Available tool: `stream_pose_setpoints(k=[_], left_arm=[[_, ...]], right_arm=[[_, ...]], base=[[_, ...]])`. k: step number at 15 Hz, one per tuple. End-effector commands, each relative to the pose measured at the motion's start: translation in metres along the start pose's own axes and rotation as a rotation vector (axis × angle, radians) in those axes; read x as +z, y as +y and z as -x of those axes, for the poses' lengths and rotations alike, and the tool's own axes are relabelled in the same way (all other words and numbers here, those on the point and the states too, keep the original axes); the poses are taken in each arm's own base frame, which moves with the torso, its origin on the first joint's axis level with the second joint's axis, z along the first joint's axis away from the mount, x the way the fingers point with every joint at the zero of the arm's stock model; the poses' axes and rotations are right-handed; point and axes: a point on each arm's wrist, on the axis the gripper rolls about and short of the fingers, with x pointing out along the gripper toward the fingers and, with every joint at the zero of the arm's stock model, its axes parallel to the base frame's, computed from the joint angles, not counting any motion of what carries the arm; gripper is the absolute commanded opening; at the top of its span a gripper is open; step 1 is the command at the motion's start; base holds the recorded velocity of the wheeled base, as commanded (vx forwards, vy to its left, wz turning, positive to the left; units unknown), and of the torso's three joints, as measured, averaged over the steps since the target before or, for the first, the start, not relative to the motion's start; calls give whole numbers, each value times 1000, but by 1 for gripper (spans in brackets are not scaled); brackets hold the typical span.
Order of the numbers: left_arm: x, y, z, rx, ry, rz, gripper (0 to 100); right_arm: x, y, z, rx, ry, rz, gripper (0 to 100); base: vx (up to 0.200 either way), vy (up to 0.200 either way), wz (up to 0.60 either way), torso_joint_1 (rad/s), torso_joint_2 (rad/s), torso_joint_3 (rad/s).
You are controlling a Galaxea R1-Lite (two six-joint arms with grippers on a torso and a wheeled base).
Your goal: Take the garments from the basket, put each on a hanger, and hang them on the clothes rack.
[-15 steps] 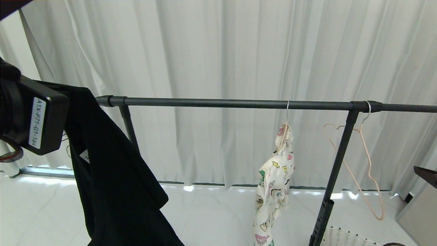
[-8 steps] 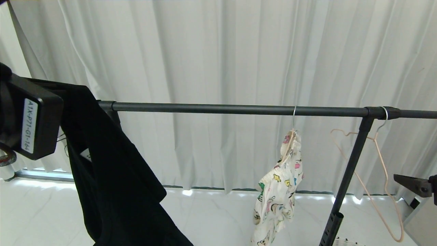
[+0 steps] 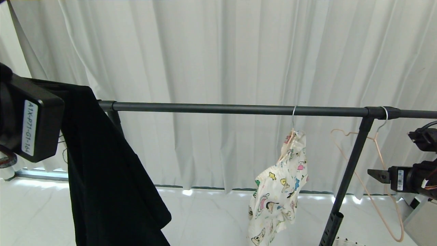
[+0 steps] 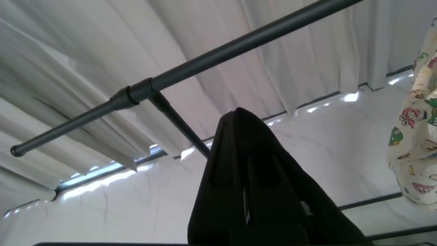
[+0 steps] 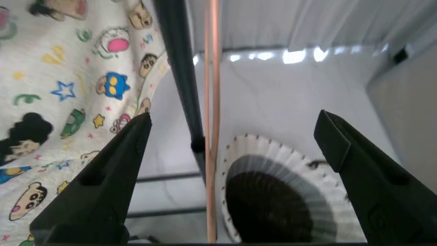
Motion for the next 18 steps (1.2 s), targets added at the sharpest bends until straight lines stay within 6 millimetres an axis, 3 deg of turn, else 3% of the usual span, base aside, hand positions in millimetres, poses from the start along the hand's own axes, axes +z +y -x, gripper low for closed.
stream_pose_setpoints(k=[1, 5, 13, 14, 18], left_arm=[[0, -1, 0, -1, 1, -2, 0], [0, 0, 0, 0, 2, -2, 0], [0, 0, 0, 7, 1, -1, 0], [0, 0, 0, 10, 1, -1, 0], [0, 0, 0, 10, 3, -2, 0]], right_arm=[[-13, 1, -17, -14, 90, -12, 100], [-18, 1, -25, -21, 89, -105, 100], [-21, 4, -49, -21, 81, -109, 100], [-22, 4, -51, -22, 84, -108, 0], [-23, 1, -54, -34, 92, -114, 0]], base=[[0, 0, 0, 0, 0, 0], [0, 0, 0, 0, 0, 0], [0, 0, 0, 0, 0, 0], [0, 0, 0, 0, 0, 0], [0, 0, 0, 0, 0, 0]])
